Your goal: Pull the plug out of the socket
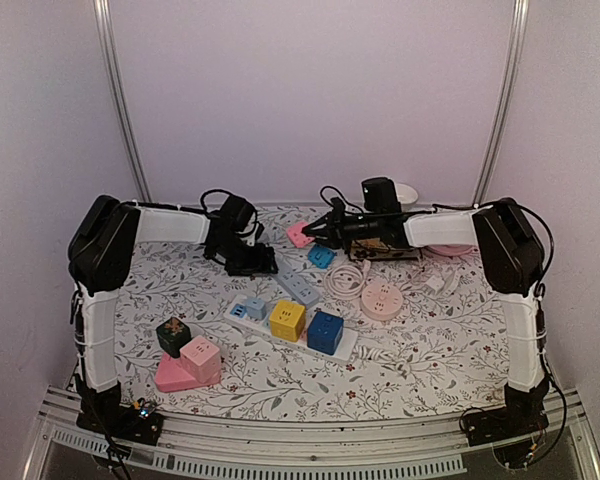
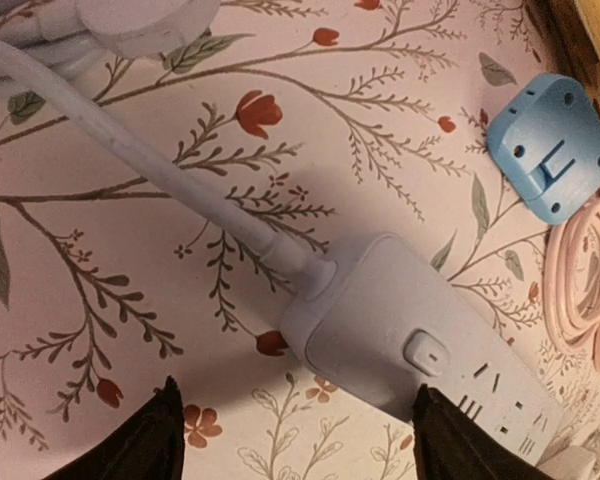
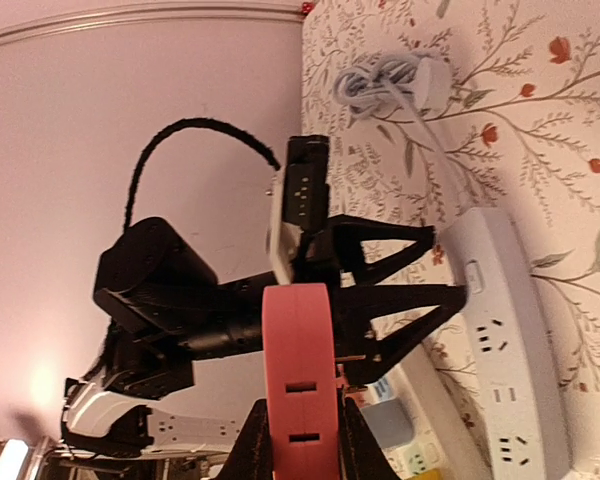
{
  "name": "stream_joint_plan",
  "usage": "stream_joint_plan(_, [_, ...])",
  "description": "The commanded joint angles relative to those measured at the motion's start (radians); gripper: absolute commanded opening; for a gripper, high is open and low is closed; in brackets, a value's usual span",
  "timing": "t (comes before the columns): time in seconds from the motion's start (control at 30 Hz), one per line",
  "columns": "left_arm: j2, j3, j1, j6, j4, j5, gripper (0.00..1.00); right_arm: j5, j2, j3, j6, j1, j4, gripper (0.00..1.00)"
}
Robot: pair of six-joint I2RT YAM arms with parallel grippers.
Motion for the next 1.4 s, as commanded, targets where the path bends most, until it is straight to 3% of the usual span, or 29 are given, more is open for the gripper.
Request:
stream_joint_plan(0.0, [-0.003, 0.032, -0.013, 0.040, -0.166, -0.023, 0.79, 0.164, -0.088, 0.005, -0.362, -0.010, -0.372, 0.03])
stream_joint_plan(0.13, [-0.033, 0.068, -0.004, 0.038, -0.164, 0.007, 0.79, 0.278, -0.100, 0.017, -0.520, -0.005, -0.534, 0.03])
stream_joint_plan(0.3, [-0.072, 0.093, 0.004, 0.028, -0.152, 0.030, 0.79, 0.333, -0.082, 0.040, -0.611, 0.024, -0.598, 0.04])
stream_joint_plan(0.8, [-0.178, 0.014, 0.033, -0.010, -0.138, 0.058, 0.78, 0.356, 0.040, 0.137, -0.672, 0.074, -0.663, 0.18])
stream_joint_plan(1.1, [-0.241, -0.039, 0.029, -0.079, -0.112, 0.057, 0.78, 0.358, 0.045, 0.126, -0.725, 0.101, -0.687, 0.46])
stream_joint_plan(1.37, [-0.296, -0.081, -0.023, -0.156, -0.102, -0.014, 0.78, 0.501, -0.083, 0.084, -0.837, 0.101, -0.756, 0.69])
